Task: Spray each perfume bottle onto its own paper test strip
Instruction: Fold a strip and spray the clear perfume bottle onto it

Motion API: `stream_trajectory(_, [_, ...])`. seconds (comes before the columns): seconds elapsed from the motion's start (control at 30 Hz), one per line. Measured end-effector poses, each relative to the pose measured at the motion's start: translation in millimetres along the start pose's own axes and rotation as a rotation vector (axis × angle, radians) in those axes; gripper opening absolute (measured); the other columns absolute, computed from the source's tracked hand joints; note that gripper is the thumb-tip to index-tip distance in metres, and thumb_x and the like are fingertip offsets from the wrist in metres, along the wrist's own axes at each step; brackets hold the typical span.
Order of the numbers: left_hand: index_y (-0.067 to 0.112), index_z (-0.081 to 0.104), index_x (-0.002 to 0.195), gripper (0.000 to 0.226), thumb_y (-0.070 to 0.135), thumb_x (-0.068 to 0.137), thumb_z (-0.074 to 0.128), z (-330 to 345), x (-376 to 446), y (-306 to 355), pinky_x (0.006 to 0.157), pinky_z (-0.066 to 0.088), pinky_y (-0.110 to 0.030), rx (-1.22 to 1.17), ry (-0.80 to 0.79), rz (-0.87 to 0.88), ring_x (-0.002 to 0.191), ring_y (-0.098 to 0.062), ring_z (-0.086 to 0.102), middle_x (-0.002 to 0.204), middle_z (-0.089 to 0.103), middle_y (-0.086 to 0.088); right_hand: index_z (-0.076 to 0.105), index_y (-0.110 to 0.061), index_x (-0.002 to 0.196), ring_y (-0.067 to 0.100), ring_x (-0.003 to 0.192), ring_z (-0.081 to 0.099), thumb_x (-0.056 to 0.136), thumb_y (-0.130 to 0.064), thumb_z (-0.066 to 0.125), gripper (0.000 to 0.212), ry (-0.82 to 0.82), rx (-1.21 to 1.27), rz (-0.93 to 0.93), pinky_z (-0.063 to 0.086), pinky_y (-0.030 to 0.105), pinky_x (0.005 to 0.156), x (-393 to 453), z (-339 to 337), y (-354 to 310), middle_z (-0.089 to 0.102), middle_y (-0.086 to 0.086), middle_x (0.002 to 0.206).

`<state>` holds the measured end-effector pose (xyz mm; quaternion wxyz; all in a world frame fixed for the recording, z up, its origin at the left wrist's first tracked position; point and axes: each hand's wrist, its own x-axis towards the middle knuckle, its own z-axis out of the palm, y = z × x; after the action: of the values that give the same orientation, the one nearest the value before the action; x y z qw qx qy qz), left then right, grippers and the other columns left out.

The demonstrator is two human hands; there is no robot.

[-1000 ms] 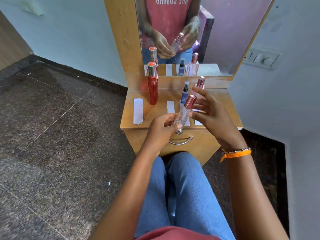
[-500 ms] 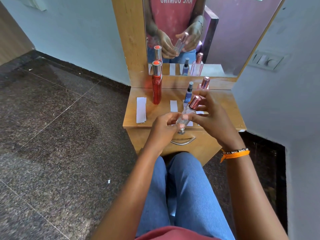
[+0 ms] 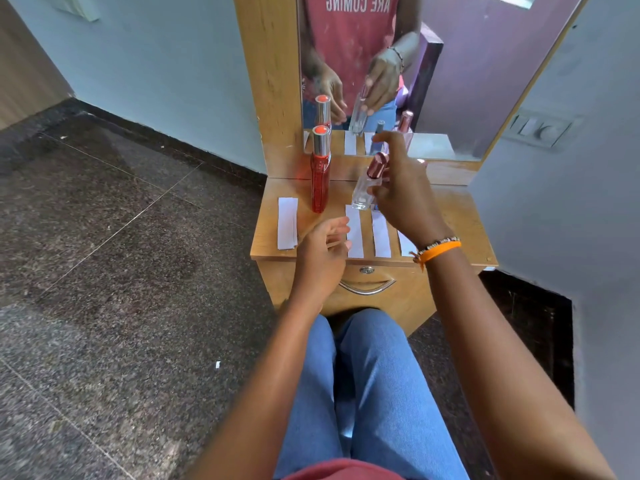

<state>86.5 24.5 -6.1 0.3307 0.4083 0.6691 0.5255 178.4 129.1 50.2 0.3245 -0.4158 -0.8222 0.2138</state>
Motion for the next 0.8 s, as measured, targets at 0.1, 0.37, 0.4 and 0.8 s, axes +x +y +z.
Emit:
stream_trajectory(0.1, [0.018,0.059,0.117,0.036,0.000,0.087,0.055,0,1,-2,0.081,0.040,-0.005,-0.004,0.005,0.000,0.097,0.000,0.056,0.112,0.064,0.003,0.034,-0.011,0.132,0.029,0.071,0.057,0.073,0.020,0.052,0.068,-0.009,-0.104,-0.037,0.047,0.041,0.056,11,13,4,0.059,0.011,0.082])
stream_trajectory(0.37, [0.017,0.060,0.116,0.036,-0.002,0.087,0.054,-2,2,-4,0.075,0.038,0.004,-0.001,0.016,-0.001,0.093,0.005,0.054,0.105,0.063,0.006,0.033,-0.007,0.132,0.026,0.067,0.052,0.074,0.022,0.051,0.067,-0.064,-0.176,-0.030,0.034,0.029,0.052,19,27,5,0.052,0.007,0.075])
stream_trajectory(0.4, [0.017,0.060,0.117,0.036,-0.002,0.087,0.053,-2,2,-4,0.074,0.037,0.005,0.000,0.015,0.000,0.092,0.006,0.054,0.105,0.063,0.006,0.034,-0.006,0.131,0.029,0.069,0.054,0.073,0.023,0.050,0.067,-0.065,-0.182,-0.031,0.038,0.033,0.053,19,28,5,0.053,0.009,0.076])
stream_trajectory(0.8, [0.016,0.059,0.118,0.035,-0.002,0.089,0.052,-2,1,-2,0.073,0.036,0.006,0.011,0.005,0.002,0.090,0.009,0.053,0.106,0.063,0.003,0.031,-0.005,0.136,0.033,0.067,0.057,0.074,0.022,0.051,0.070,-0.069,-0.243,-0.033,0.051,0.047,0.060,15,33,9,0.051,0.010,0.072])
